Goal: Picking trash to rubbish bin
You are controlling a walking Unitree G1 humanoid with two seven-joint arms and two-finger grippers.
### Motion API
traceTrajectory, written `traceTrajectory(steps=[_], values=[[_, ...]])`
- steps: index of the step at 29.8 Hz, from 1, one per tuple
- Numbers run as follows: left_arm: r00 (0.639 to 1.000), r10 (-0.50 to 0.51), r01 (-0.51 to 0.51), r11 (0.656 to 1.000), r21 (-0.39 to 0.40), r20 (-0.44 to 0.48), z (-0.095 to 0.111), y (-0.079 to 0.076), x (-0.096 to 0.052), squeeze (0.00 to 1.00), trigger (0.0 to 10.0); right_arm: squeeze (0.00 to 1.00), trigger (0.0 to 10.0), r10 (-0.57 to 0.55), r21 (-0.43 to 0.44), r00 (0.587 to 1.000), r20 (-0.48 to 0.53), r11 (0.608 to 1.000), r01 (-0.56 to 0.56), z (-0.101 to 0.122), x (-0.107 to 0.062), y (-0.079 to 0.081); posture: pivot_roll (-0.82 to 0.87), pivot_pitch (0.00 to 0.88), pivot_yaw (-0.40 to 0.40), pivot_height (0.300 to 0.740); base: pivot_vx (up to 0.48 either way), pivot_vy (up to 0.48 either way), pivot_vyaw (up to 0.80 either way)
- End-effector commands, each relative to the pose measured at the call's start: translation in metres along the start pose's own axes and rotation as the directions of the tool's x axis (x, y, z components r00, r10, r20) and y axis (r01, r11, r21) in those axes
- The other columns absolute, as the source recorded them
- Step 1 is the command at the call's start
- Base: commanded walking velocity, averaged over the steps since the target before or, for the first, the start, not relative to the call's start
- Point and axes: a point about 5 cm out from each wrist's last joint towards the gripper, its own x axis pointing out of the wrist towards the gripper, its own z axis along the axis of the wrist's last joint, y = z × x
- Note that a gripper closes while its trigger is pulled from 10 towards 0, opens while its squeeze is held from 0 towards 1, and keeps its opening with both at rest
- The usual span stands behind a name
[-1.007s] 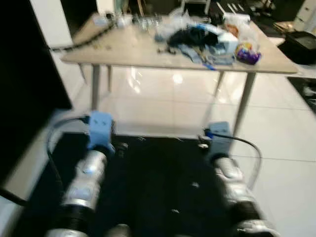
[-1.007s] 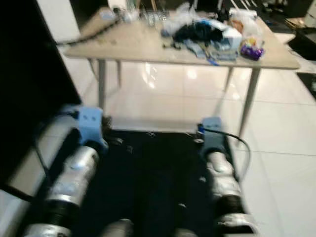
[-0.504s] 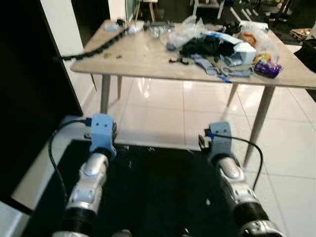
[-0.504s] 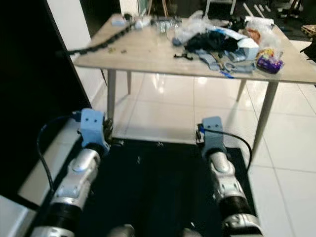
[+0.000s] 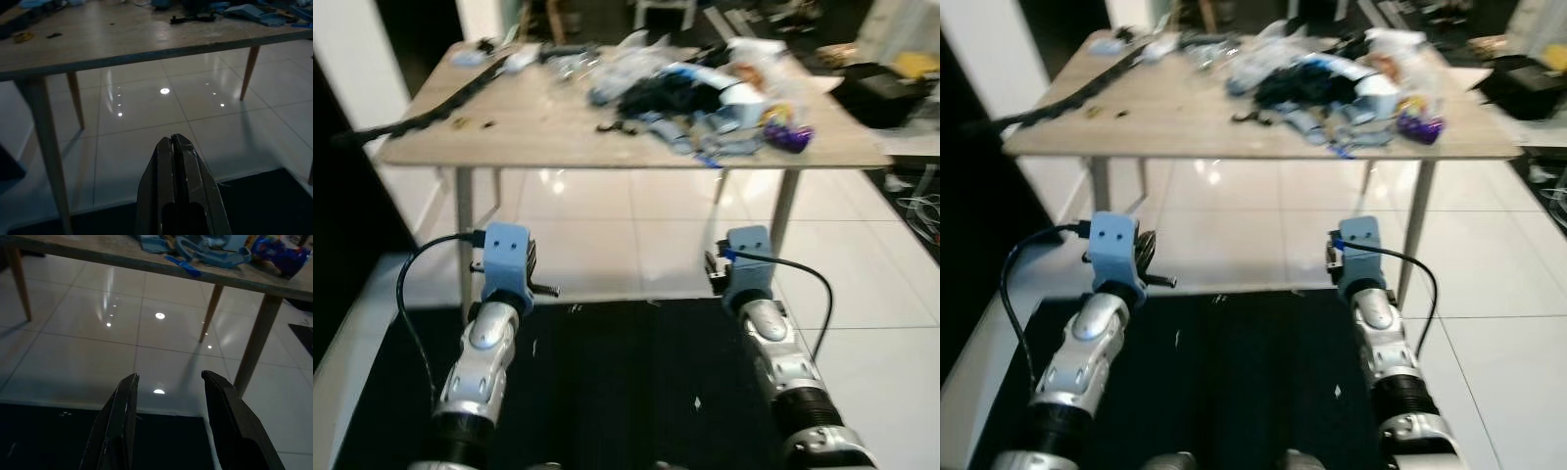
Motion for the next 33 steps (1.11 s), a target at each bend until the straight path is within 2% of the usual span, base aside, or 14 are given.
traceTrajectory(steps=[1, 5, 13, 17, 22, 24, 33], values=[[1.0, 0.019, -0.019, 1.0, 0.011, -0.011, -0.002, 0.006, -0.001, 0.0, 10.0, 0.0, 10.0, 0.01, 0.015, 1.0, 0.009, 1.0, -0.01, 0.004, 0.002, 0.006, 0.03, 0.019, -0.016, 0.74, 0.311, 0.0, 0.0], [1.0, 0.02, -0.02, 1.0, 0.01, -0.006, 0.0, 0.007, -0.001, 0.0, 10.0, 0.0, 10.0, 0.003, 0.014, 1.0, 0.024, 1.0, -0.003, 0.009, 0.004, 0.003, 0.03, 0.022, -0.016, 0.74, 0.311, 0.0, 0.0], [1.0, 0.024, -0.024, 1.0, 0.006, 0.012, 0.008, 0.006, 0.003, 0.0, 10.0, 0.0, 10.0, 0.005, -0.015, 0.994, 0.107, 1.0, -0.004, 0.033, 0.011, -0.002, 0.03, 0.023, -0.018, 0.74, 0.311, 0.0, 0.0], [0.999, 0.024, -0.024, 1.0, 0.004, 0.021, 0.011, 0.006, 0.004, 0.0, 10.0, 0.0, 10.0, 0.003, 0.005, 0.989, 0.145, 1.0, -0.004, 0.044, 0.013, -0.003, 0.03, 0.023, -0.017, 0.74, 0.311, 0.0, 0.0], [0.999, 0.025, -0.025, 1.0, 0.002, 0.03, 0.013, 0.007, 0.005, 0.0, 10.0, 0.0, 10.0, 0.023, 0.011, 0.984, 0.176, 1.0, -0.025, 0.051, 0.014, -0.001, 0.03, 0.023, -0.017, 0.74, 0.311, 0.0, 0.0], [0.999, 0.018, -0.019, 1.0, 0.01, 0.047, 0.018, 0.006, 0.007, 0.0, 10.0, 0.0, 10.0, 0.083, 0.008, 0.973, 0.217, 0.996, -0.086, 0.059, 0.012, 0.008, 0.03, 0.023, -0.018, 0.74, 0.311, 0.0, 0.0], [0.998, 0.015, -0.015, 1.0, 0.007, 0.058, 0.022, 0.004, 0.008, 0.0, 10.0, 0.0, 10.0, 0.106, 0.001, 0.968, 0.228, 0.994, -0.109, 0.061, 0.011, 0.013, 0.03, 0.025, -0.017, 0.74, 0.311, 0.0, 0.0]])
